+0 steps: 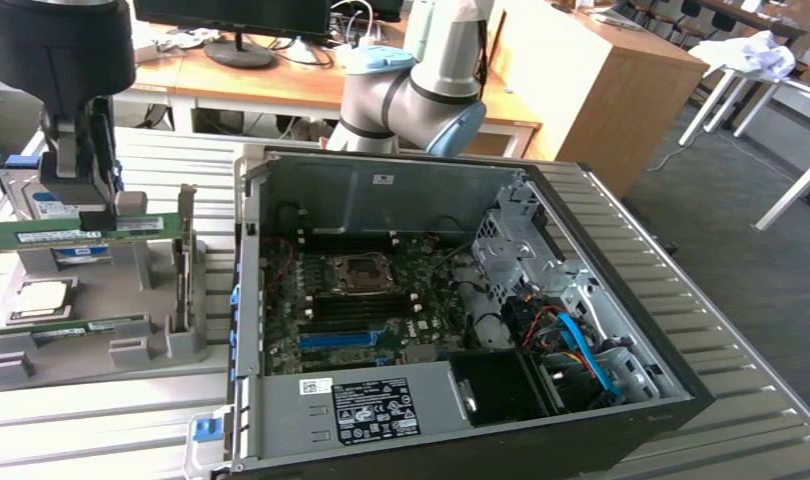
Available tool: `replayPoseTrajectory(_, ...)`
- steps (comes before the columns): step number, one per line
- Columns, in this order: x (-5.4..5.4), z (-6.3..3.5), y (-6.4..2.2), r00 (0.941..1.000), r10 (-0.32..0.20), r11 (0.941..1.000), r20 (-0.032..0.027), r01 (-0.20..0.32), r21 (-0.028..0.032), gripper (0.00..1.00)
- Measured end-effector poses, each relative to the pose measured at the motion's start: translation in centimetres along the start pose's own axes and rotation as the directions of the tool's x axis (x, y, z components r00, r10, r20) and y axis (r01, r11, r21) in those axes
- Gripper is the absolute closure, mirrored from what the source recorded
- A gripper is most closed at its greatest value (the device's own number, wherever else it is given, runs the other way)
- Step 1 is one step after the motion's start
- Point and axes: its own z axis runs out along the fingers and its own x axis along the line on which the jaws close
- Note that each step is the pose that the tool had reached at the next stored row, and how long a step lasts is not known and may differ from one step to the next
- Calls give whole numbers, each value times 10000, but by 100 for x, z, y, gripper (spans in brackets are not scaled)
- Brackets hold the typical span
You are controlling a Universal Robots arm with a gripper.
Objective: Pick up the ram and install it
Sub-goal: 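Pick up the ram and move it above insertion slot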
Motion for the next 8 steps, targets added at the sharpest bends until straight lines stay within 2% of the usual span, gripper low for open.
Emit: replayPoseTrajectory(8, 6, -2, -44, 10000, -1, 10000, -7, 1, -1, 87)
